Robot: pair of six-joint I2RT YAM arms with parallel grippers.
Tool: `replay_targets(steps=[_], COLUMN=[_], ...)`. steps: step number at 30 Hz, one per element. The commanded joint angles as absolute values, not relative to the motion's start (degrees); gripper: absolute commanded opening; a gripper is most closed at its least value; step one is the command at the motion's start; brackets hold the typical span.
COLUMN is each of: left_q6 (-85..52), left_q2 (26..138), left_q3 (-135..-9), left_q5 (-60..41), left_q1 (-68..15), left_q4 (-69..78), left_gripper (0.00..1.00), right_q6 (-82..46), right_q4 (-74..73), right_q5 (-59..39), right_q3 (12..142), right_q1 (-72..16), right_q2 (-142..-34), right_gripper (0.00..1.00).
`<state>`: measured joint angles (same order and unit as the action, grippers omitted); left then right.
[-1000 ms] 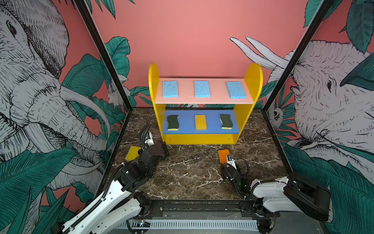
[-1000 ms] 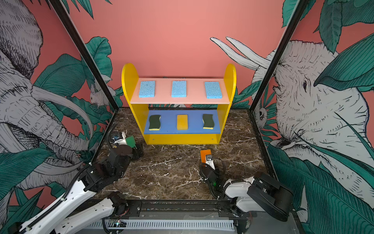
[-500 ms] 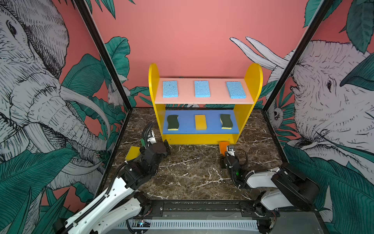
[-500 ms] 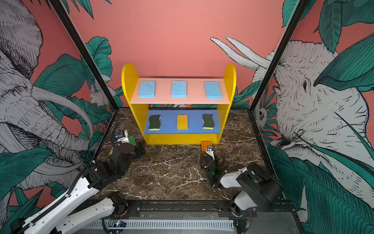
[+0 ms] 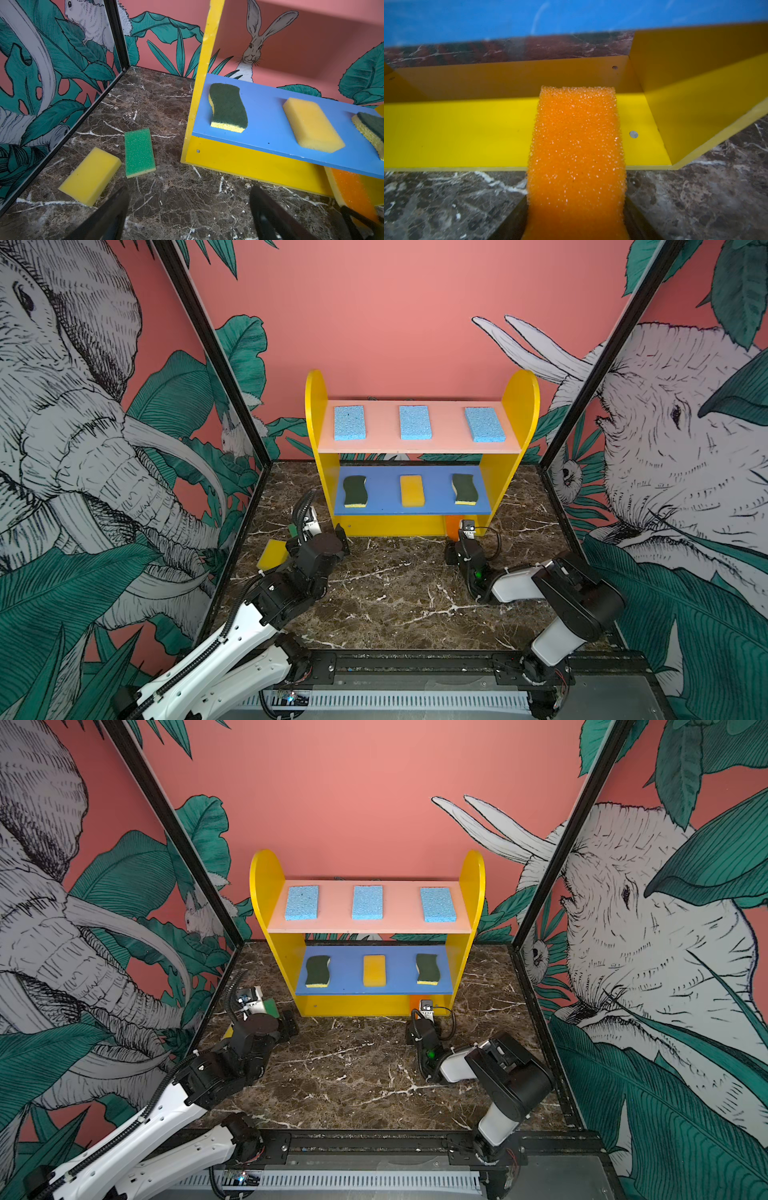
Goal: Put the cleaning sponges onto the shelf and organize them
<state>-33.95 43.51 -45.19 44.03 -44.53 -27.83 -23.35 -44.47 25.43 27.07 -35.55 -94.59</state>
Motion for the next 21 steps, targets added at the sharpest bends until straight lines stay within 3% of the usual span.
replay_targets(steps=[1, 21], left_q6=[-32.87, -32.43], left_q2=[42.8, 41.9], left_q3=[-42.97, -40.46], left_q5=[45.0, 46.34], left_q1=[-44.39, -44.38], left_q4=[-23.39, -21.54], left_gripper=[0.91, 0.91], right_q6=[-22.17, -20.9], right_q4=[-45.8, -46.67], right_q5=[24.65, 23.26], right_q3=[29.09, 34.94], right_q1=[-34.26, -30.08], right_q2=[-96.28, -102.43], right_gripper=[0.61, 0.62])
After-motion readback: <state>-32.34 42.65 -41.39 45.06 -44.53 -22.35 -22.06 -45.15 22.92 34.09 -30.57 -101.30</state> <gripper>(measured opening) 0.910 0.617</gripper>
